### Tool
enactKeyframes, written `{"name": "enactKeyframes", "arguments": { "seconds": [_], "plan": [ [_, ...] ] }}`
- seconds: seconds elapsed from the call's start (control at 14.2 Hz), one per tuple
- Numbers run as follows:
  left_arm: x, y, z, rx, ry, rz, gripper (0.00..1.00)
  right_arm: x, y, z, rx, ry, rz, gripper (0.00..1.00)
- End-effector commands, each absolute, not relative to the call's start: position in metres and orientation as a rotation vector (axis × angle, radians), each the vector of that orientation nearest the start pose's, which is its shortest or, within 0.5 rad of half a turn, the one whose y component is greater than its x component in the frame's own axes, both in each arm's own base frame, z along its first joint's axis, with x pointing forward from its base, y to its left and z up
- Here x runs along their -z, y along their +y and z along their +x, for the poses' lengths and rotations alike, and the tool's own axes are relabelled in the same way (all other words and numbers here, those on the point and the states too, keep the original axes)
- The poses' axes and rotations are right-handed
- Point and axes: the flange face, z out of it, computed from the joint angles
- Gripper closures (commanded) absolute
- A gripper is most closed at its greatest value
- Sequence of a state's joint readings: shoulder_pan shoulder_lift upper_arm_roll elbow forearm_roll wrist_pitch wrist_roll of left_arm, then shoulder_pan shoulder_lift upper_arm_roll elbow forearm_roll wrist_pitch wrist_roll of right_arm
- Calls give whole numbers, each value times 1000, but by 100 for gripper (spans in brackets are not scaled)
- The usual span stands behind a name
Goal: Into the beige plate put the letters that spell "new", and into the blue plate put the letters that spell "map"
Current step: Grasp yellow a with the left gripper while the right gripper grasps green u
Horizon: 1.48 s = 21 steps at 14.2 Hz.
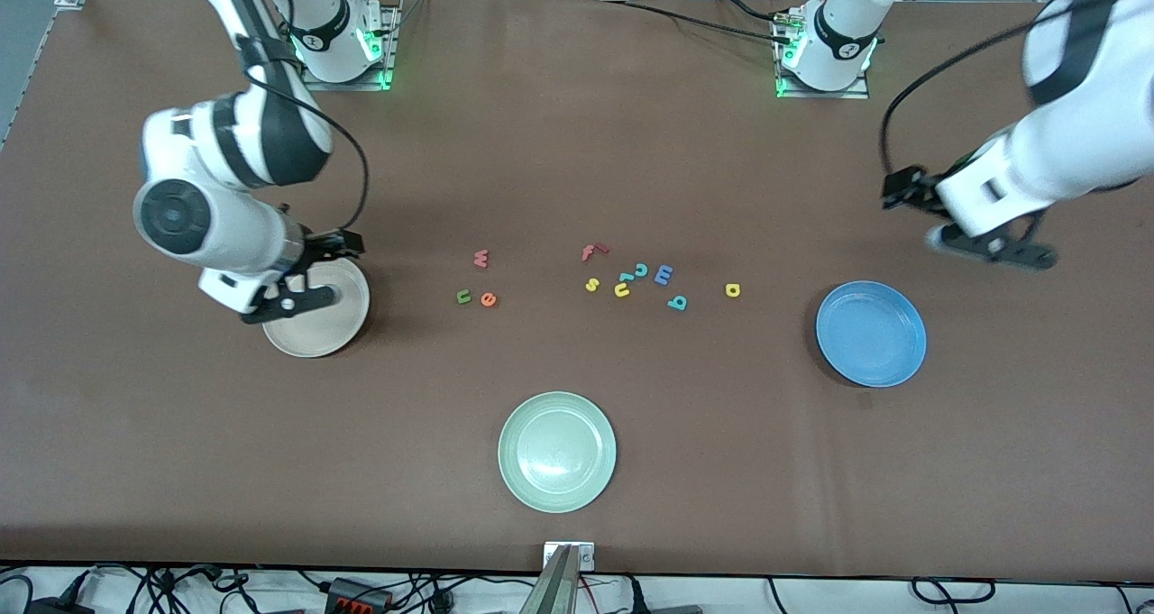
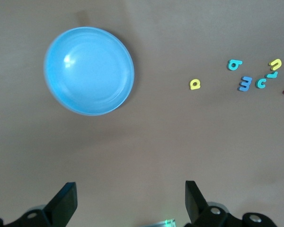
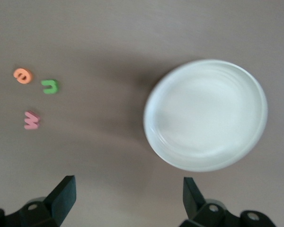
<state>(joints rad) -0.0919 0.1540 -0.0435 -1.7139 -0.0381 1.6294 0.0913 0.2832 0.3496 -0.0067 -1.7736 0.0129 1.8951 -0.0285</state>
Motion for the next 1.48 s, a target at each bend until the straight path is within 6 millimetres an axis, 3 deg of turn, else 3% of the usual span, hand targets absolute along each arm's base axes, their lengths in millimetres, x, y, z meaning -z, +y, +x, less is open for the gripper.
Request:
{"name": "enactKeyframes", "arguments": {
  "seconds": [0.0,0.14,0.35,0.56,0.71,0.85,0.92,0.99,1.27,1.41],
  "plan": [
    [-422,-109,600,-393,288,-3157,0,-319,197,595,-336,-506,-3097,0],
    [-381,-132,603,-403,185,-3156,0,-285,212,593,-367,-543,-3093,0],
    [-309,-182,579,-259,110,-3158,0,-240,254,584,-326,-646,-3083,0],
    [-250,-208,553,-136,176,-3177,0,-214,282,581,-250,-642,-3090,0],
    [-222,-210,539,-77,184,-3188,0,-197,298,574,-229,-586,-3108,0],
    [-202,-225,528,-107,220,-3180,0,-189,301,573,-228,-545,-3119,9],
    [-195,-228,526,-121,227,-3176,0,-188,304,571,-228,-552,-3118,25],
    [-191,-229,526,-126,229,-3176,0,-188,305,572,-216,-554,-3116,25],
    [-173,-231,526,-113,247,-3170,21,-174,309,571,-185,-489,-3127,31],
    [-163,-229,527,-98,253,-3168,24,-174,308,571,-187,-482,-3129,31]
  ]
}}
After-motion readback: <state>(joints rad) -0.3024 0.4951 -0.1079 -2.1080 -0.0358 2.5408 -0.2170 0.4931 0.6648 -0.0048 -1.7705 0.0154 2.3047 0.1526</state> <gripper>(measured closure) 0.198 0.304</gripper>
